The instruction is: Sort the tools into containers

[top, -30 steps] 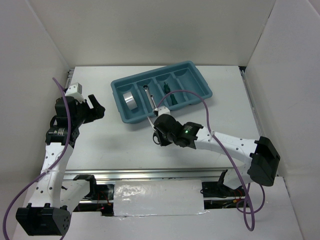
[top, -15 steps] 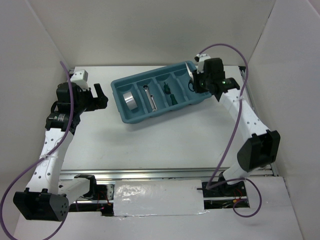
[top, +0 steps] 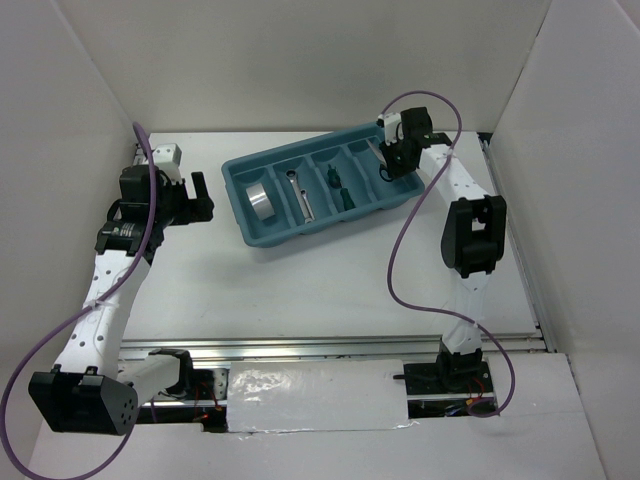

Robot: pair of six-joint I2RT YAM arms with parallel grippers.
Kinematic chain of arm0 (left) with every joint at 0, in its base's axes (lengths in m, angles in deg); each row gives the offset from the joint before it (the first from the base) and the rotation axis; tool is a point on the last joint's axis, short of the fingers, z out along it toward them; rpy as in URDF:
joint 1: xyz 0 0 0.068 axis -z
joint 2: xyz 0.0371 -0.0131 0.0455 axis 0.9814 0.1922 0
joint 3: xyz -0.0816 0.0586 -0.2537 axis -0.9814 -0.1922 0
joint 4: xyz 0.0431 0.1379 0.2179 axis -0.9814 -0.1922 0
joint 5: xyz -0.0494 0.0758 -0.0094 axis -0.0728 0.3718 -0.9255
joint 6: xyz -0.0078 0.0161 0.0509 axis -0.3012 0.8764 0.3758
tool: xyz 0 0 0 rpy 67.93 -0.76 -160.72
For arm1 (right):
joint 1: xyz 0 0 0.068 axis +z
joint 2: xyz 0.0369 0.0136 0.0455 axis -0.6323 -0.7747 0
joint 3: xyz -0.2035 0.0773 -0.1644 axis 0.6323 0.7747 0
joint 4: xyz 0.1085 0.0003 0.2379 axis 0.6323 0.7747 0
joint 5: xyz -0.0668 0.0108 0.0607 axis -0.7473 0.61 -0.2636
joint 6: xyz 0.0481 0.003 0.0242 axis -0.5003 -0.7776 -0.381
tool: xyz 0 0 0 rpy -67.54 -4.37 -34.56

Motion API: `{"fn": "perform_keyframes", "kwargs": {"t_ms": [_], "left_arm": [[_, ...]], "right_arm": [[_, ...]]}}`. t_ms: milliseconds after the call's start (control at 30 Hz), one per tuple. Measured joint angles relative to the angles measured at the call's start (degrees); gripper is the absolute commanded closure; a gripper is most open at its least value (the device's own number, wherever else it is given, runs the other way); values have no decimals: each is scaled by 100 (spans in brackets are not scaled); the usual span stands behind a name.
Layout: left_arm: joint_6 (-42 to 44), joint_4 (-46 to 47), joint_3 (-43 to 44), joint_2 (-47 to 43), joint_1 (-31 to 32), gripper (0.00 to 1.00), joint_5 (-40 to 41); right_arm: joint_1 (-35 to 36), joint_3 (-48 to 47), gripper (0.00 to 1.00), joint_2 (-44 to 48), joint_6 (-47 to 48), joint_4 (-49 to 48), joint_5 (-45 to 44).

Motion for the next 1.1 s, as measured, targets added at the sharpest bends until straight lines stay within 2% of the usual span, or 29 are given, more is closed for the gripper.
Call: {"fn": "perform_keyframes", "kwargs": {"t_ms": [33, 100, 133, 233, 333, 467, 567, 600, 767, 933, 1033, 1100], "left_arm": [[26, -9, -7, 17, 0, 1, 9], [44, -46, -33, 26, 0, 1, 17], [48, -59, -42, 26, 0, 1, 20], [52, -87, -68, 39, 0, 1, 39], [44, -173, -46, 184, 0, 1, 55], [61, -420, 109, 634, 0, 1, 164], [184, -562, 114, 785, -9, 1, 184], [219, -603, 114, 785, -17, 1, 181], [516, -496, -90, 472, -184, 1, 94], [868, -195, -850, -90, -387, 1, 243], [1156, 39, -1423, -431, -398, 1, 299], [1300, 101, -1665, -581, -398, 1, 310]], "right_arm": [[35, -175, 86, -149, 17, 72, -7], [103, -581, 70, -431, 22, 168, -37], [138, -761, 54, -560, 15, 162, -61], [188, -994, 35, -737, -85, 164, -166], [205, -1034, 29, -756, -256, 254, -221], [201, -1025, 27, -710, -514, 308, -216], [129, -577, 24, -295, -767, 286, -59], [85, -227, 16, 17, -859, 273, 50], [-588, 1755, 13, 2389, -1051, 31, 459], [-1423, 3956, 9, 4959, -970, -601, 385], [-1515, 5112, 5, 5936, -896, -909, 400], [-1541, 5615, 4, 6186, -861, -927, 402]]}}
